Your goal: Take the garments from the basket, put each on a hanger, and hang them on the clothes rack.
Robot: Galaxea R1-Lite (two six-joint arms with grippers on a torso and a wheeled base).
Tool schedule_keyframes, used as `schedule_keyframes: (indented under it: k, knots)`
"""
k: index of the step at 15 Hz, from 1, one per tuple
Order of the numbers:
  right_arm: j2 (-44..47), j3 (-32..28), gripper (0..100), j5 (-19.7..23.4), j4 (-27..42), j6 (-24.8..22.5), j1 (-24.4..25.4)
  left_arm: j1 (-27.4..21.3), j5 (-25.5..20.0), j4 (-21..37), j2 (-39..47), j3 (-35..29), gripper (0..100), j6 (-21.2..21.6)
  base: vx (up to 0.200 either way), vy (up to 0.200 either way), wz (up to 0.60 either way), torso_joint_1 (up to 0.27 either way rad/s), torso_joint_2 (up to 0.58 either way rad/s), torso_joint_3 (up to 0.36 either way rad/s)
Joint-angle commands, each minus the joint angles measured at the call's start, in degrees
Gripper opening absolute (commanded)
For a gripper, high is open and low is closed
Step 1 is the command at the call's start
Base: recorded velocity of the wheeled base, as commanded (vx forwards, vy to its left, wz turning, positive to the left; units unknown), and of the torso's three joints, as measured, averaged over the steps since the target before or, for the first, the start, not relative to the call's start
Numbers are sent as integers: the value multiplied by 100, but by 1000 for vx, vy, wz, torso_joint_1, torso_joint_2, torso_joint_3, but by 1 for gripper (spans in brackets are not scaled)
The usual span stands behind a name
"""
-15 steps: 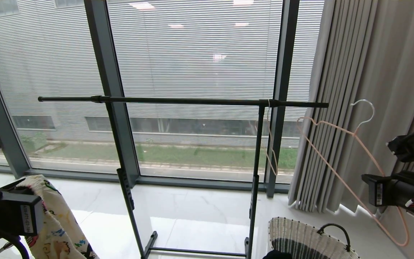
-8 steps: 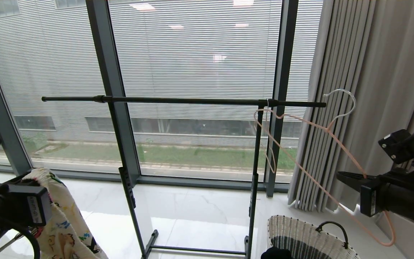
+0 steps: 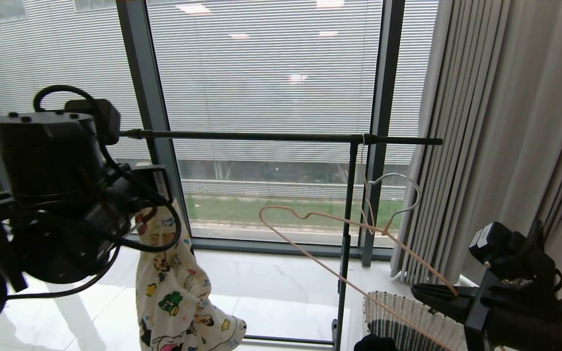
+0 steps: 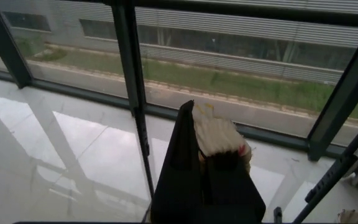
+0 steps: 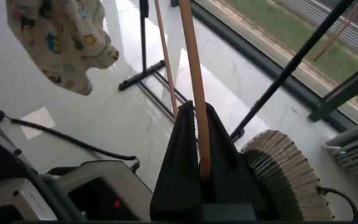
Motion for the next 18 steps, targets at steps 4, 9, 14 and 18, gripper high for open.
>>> schedule_keyframes:
  k: [4,9,14,18]
  knots:
    - [37,87,0,72,-47,50,602,-185,3,-24,1000,-393,0,-52,0,0,0,0,0,0]
    - [64,87,0,125,-82,58,743,-264,-648,-7,1000,-375,0,-52,0,0,0,0,0,0]
    - [529,69,0,125,-610,120,743,-510,-648,-7,1009,-366,0,-61,0,0,0,0,0,0]
    - [661,60,0,125,-618,419,743,-554,-648,-7,982,-366,0,-70,0,0,0,0,0,0]
